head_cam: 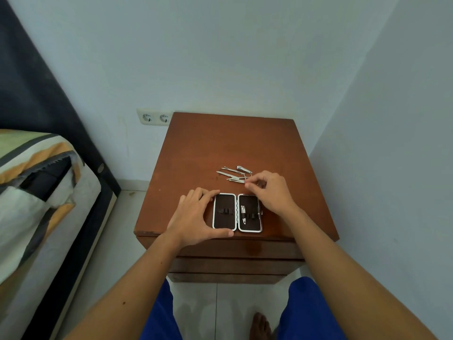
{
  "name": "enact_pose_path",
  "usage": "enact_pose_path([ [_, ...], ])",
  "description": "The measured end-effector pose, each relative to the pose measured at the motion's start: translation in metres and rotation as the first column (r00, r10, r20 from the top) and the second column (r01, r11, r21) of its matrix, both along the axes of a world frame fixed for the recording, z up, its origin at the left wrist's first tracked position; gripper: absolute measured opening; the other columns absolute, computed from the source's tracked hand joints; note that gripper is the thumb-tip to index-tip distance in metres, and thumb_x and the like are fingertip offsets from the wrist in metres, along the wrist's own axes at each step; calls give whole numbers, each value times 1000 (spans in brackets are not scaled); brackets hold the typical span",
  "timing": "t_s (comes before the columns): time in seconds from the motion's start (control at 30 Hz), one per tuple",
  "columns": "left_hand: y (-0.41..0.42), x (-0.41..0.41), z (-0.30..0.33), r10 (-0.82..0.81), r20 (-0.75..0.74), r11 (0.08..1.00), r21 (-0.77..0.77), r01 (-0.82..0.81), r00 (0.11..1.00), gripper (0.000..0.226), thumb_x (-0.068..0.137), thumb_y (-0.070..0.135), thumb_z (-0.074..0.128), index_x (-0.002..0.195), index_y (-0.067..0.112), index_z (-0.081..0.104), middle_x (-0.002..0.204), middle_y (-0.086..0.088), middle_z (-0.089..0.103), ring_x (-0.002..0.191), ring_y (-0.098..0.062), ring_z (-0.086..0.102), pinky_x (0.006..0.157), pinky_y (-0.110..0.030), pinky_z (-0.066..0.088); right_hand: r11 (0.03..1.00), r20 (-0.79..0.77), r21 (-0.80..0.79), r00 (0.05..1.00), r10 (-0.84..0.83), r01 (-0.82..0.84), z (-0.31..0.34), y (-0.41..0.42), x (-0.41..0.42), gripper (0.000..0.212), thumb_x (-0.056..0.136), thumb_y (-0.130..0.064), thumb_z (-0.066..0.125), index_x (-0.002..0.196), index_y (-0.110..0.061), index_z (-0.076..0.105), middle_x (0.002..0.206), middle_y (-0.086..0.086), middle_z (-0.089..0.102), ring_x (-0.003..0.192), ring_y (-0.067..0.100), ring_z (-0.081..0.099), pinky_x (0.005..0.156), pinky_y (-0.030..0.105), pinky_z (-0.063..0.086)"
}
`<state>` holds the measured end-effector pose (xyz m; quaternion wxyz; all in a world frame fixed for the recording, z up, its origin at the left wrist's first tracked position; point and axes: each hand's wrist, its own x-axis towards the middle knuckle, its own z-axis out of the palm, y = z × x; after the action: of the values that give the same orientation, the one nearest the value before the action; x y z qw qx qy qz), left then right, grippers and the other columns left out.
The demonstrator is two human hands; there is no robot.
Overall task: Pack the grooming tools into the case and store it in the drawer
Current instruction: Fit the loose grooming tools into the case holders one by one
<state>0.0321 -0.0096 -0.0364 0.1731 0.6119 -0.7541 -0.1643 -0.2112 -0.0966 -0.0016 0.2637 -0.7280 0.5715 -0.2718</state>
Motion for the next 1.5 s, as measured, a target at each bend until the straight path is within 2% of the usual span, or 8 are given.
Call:
enact_pose_path([
  [0.17,-1,0,0,-1,-4,1000,12,1,1000,118,59,103,59,156,39,36,141,14,45,123,-6,40,106,-33,37,996,-58,-42,995,-84,82,1,-48,17,16,95,-25,75,109,-20,81,100,-5,67,88,8,57,84,28,47],
  [0.4,-2,2,1,-6,-19,999,31,6,1000,117,59,101,61,155,40,36,141,15,44,123,-4,38,108,-33,36,999,-195,-30,980,-38,33,-11,-72,29,21,96,-31,72,114,-22,80,102,-4,62,101,20,63,94,38,51],
  [0.57,-2,2,3,-5,-16,1000,29,6,1000,117,59,101,62,155,39,37,139,16,45,122,-5,39,107,-34,36,1000,-145,-19,989,-20,17,-9,-68,27,9,92,-26,78,100,-24,81,99,-4,64,93,16,63,87,37,53],
  [0.7,-3,1,4,-8,-17,999,31,8,1000,119,57,103,60,155,39,37,135,17,45,121,-5,40,107,-34,36,1000,24,13,1000,-20,20,5,-47,19,9,91,-22,80,98,-18,77,88,-7,70,75,4,61,74,24,48],
  [0.83,-3,1,4,-8,-11,1000,24,8,1000,120,57,104,59,155,38,39,132,17,46,119,-6,41,105,-35,37,989,168,114,983,79,-98,6,-8,3,24,93,-15,76,116,-22,73,91,5,72,77,12,63,78,29,54],
  [1.0,-2,0,4,-2,-18,1000,22,3,1000,121,56,104,59,155,37,40,132,16,47,119,-6,43,105,-35,37,989,222,122,973,58,-87,-12,25,-14,17,89,-18,81,104,-25,76,87,1,76,79,21,69,78,30,55],
  [1.2,-1,-1,6,9,-23,1000,29,-9,1000,119,56,103,62,154,39,40,133,17,47,120,-6,43,103,-33,36,988,176,138,983,49,-74,-17,31,-24,19,87,-19,83,102,-28,76,82,-7,74,68,4,58,70,24,52],
  [1.5,-1,-1,5,19,-17,999,37,-19,1000,120,55,103,61,154,39,40,135,16,47,120,-6,42,104,-33,37,982,42,137,991,125,-130,-10,26,-29,17,85,-23,85,98,-32,77,79,-11,72,66,4,54,67,22,46],
])
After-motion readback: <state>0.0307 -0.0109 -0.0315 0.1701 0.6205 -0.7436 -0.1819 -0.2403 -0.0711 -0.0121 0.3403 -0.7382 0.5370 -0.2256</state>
